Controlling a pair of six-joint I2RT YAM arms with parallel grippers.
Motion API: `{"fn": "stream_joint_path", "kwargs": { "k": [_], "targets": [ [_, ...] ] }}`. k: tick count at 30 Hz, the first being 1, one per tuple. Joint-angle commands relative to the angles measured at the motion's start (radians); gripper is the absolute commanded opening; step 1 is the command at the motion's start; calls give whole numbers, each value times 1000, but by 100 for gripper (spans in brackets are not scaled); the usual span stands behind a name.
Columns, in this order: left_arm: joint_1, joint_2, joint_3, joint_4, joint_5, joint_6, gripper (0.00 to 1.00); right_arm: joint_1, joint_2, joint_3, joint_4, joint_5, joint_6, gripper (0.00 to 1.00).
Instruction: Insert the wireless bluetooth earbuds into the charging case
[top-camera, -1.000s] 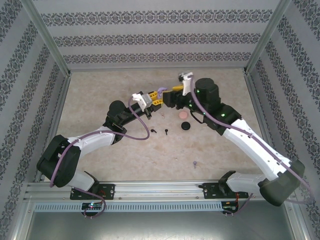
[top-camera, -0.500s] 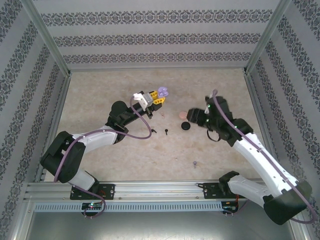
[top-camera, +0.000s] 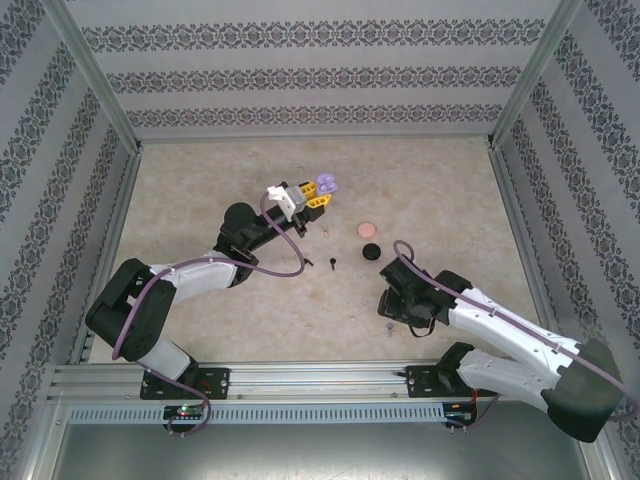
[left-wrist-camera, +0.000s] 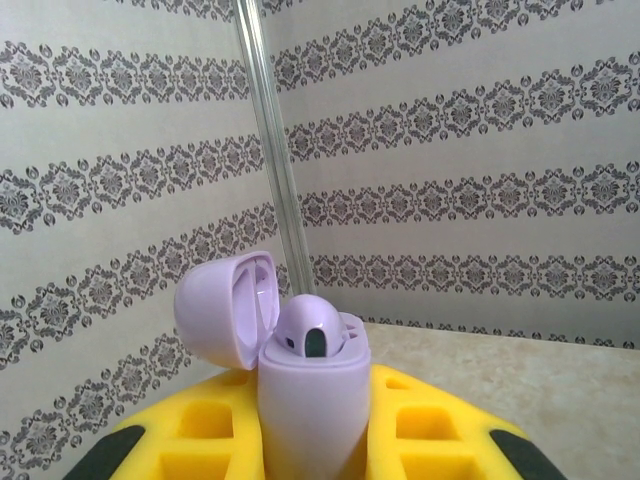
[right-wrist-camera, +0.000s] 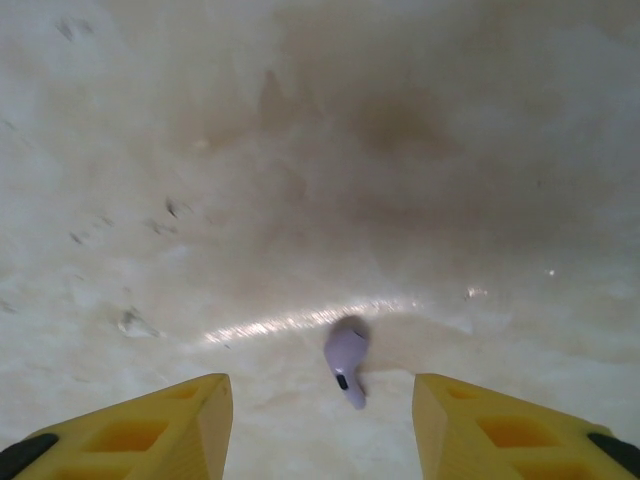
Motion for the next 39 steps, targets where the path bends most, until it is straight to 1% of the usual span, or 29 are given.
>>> {"fn": "stream_joint_path", "kwargs": {
  "k": [1,6,20,30,39],
  "targets": [
    [-7,2,-10,77,13,-22,0,37,35,-27,-20,35,42,49],
    [-8,-2,-11,77,12,-25,0,61,93,-32,4,49,30,46],
    [-7,10,-6,82,11,-30,0,68,263,-13,94,44,-43,40],
    [-8,14,-2,74,13,-28,0,67,301,-20,130,33,-56,37],
    [-8,14,1,69,13,-31,0,73,273,-45,122,23,-47,34]
  ]
}}
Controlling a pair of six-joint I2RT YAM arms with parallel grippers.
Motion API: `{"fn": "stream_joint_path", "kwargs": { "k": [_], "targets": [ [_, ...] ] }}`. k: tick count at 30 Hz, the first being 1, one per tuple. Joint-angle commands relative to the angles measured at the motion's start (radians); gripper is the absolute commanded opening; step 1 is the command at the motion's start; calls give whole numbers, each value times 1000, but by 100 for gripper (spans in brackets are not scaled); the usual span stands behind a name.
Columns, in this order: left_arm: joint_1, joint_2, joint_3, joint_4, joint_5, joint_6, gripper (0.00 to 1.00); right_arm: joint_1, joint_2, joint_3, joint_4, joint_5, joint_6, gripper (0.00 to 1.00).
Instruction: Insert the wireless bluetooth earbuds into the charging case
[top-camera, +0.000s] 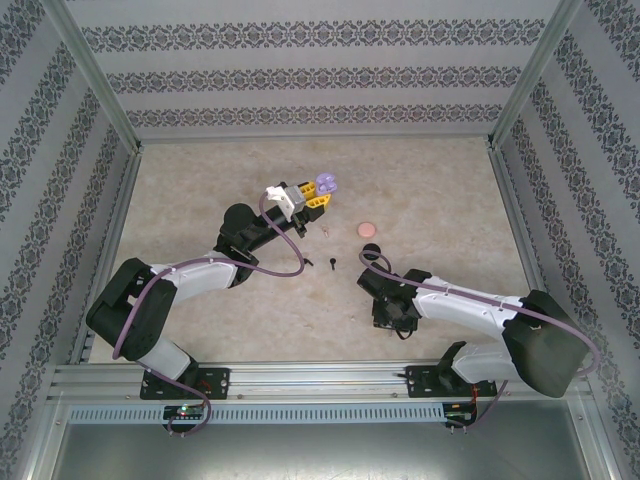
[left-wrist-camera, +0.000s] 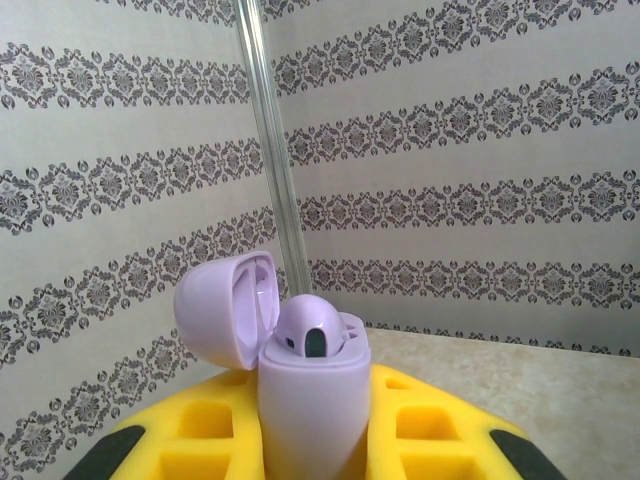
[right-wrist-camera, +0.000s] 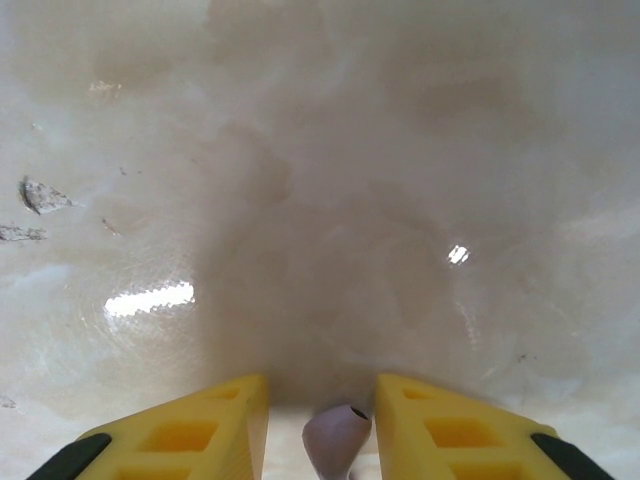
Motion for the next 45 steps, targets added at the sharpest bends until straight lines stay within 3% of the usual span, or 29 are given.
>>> {"fn": "stream_joint_path", "kwargs": {
  "k": [1,16,31,39,45],
  "targets": [
    [-7,11,8,56,14,-14,0,13,-19,-22,-18,3,-3,34],
    [-8,12,10,50,14,-17,0,19,-4,-29,-6,-3,-10,31],
    [-7,14,11,46,15,-19,0,21,-8,-19,-3,-13,-31,19],
    [-7,13,12,43,13,-21,0,15,-92,63,-31,12,-60,17],
    [-7,8,18,40,15,-20,0,-45,-180,183,-31,11,-114,17]
  ]
}}
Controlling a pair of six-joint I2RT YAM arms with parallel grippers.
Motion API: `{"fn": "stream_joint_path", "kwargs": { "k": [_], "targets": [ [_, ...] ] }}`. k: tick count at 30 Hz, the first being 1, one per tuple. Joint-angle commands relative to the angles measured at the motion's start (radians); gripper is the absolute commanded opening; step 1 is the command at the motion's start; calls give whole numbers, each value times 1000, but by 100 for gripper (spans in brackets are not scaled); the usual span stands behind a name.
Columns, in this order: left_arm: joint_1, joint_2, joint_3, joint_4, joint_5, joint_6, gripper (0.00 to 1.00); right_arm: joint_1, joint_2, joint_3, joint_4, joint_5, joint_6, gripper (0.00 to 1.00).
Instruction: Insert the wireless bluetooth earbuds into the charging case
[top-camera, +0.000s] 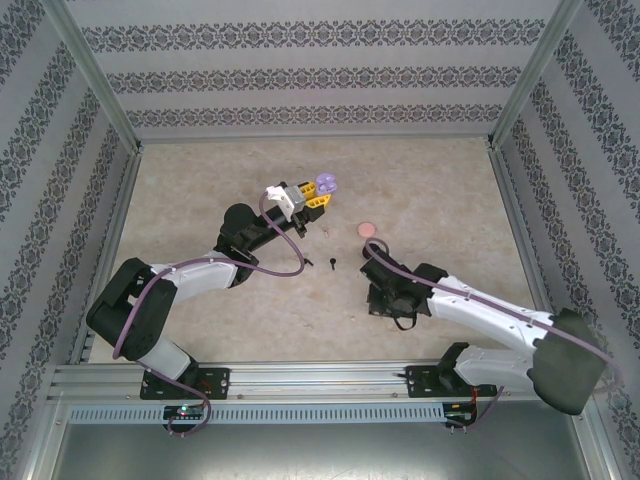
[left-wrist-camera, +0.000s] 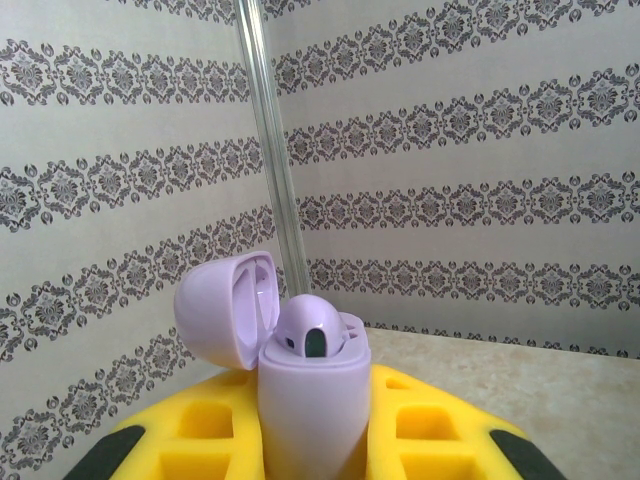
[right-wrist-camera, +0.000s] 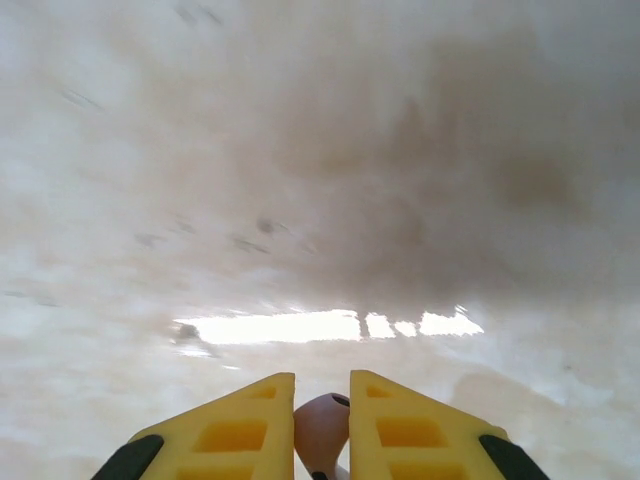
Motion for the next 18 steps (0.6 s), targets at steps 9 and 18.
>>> {"fn": "stream_joint_path", "kwargs": {
  "k": [9,18],
  "targets": [
    [-7,-18,16,13,18,16,0,-194,-65,377,30,-30,-199,16],
    [-11,-17,25,2,54,25,0,-251,34,672,132,-69,-304,16]
  ]
}}
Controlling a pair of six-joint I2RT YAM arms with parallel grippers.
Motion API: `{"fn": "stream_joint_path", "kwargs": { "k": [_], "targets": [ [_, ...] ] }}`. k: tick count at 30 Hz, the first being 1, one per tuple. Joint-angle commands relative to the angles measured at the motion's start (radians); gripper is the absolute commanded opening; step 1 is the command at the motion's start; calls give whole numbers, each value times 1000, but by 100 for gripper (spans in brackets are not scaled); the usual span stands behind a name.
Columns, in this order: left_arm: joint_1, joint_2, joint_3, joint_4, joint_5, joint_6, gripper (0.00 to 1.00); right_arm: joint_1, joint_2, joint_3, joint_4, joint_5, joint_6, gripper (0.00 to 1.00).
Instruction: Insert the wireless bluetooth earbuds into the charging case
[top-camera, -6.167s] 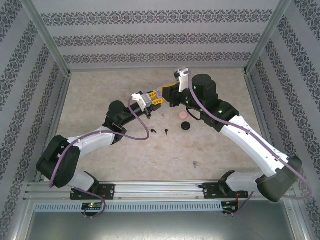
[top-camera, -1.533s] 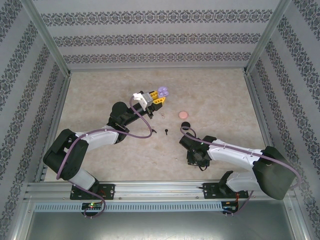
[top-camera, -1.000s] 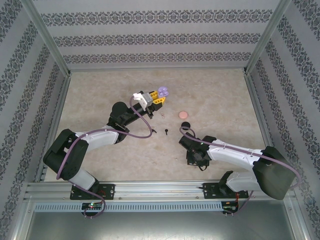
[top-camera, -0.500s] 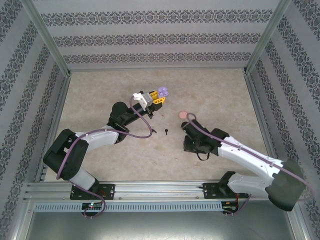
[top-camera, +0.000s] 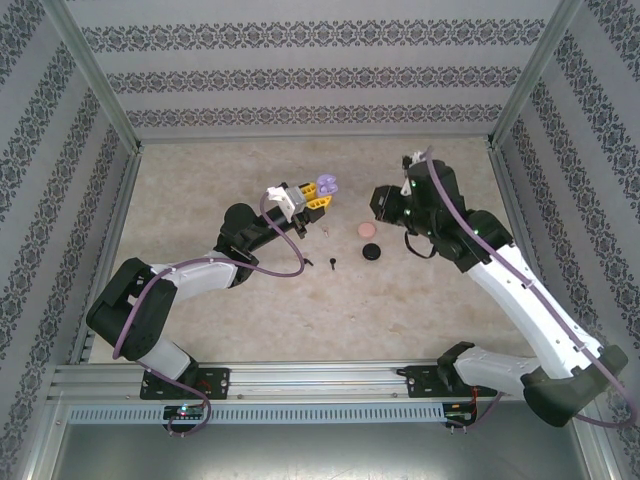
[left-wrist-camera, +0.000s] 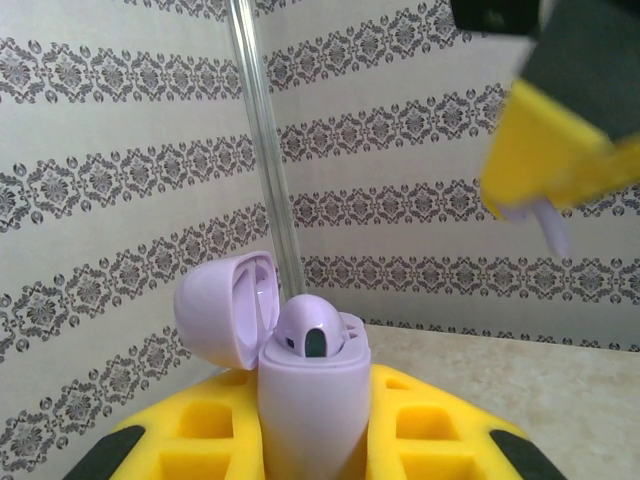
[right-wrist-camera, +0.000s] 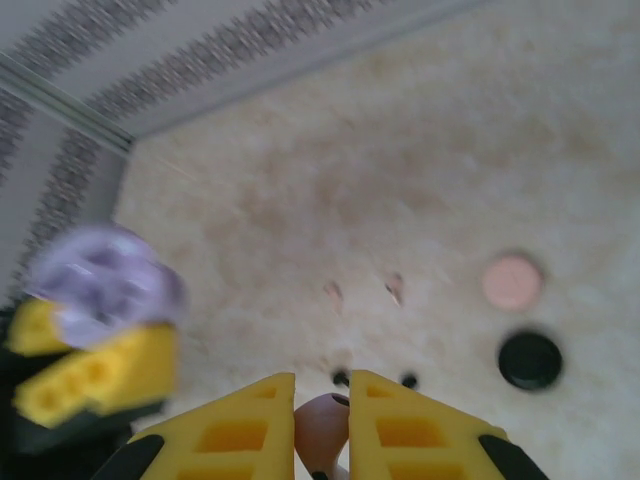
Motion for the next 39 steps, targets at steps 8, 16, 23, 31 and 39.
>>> {"fn": "stream_joint_path", "kwargs": {
  "k": [8,16,23,31,39],
  "targets": [
    [-21,2,50,4,42,10,0,-4,117,121,202,-97,-42,16],
    [-25,12,62,7,44,3,0,34,155,110,279,-101,-29,16],
    [-26,16,67,4,45,0,0,55,182,100,324,-90,-23,16],
    [-27,13,67,8,39,-2,0,69,178,54,342,-89,-9,17],
    [-26,17,67,18,37,-12,0,78,159,13,356,-81,2,16]
  ]
}}
